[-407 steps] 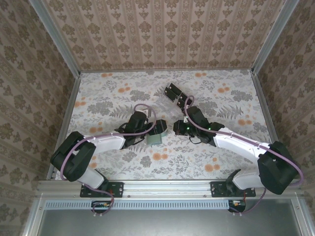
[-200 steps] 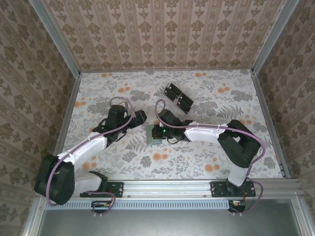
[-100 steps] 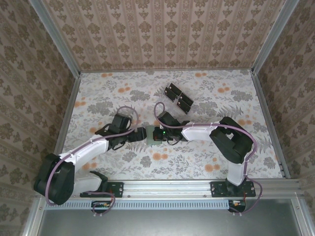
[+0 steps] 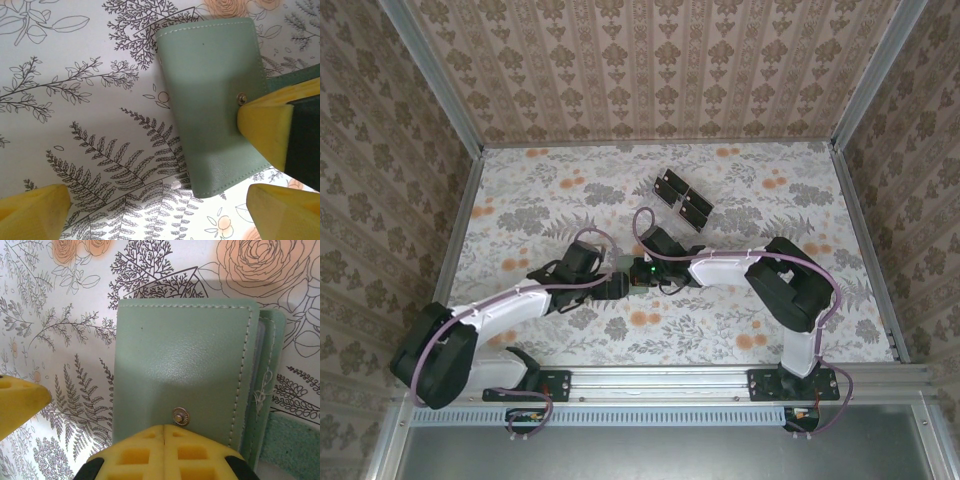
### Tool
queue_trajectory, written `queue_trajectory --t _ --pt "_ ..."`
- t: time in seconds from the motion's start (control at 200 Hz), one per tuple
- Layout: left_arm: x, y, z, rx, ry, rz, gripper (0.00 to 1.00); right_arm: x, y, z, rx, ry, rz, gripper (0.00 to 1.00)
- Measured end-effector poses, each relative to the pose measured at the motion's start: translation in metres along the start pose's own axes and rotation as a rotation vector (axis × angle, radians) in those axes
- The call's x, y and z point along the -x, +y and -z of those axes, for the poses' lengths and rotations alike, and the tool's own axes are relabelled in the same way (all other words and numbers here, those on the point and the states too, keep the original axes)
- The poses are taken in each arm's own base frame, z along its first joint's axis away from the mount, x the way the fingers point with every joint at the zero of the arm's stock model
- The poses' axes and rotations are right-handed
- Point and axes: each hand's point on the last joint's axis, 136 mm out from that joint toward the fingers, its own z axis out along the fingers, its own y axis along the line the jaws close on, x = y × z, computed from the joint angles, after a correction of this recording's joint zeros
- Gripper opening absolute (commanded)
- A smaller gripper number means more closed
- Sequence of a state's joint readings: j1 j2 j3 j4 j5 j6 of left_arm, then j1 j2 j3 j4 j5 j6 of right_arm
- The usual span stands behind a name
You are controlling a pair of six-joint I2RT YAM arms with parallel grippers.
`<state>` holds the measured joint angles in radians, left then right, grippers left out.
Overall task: Put the credit cards into the card holder
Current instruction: Close the card holder at the center of the table.
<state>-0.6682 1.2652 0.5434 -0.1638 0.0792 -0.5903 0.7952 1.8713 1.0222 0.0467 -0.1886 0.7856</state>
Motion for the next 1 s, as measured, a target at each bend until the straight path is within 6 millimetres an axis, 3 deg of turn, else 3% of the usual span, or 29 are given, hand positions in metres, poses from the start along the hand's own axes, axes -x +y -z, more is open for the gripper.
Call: queue_trajectory --t 0.645,1.0 --pt "-0.001 0.009 -0.019 0.065 0.002 -0.012 1.00 0.002 -0.001 0.000 0.006 0.000 -0.009 0.00" --pt "-0.002 0.011 -0.024 0.140 0.029 -0.045 1.00 0.014 -0.008 0.006 0.011 -0.011 -0.039 0.09"
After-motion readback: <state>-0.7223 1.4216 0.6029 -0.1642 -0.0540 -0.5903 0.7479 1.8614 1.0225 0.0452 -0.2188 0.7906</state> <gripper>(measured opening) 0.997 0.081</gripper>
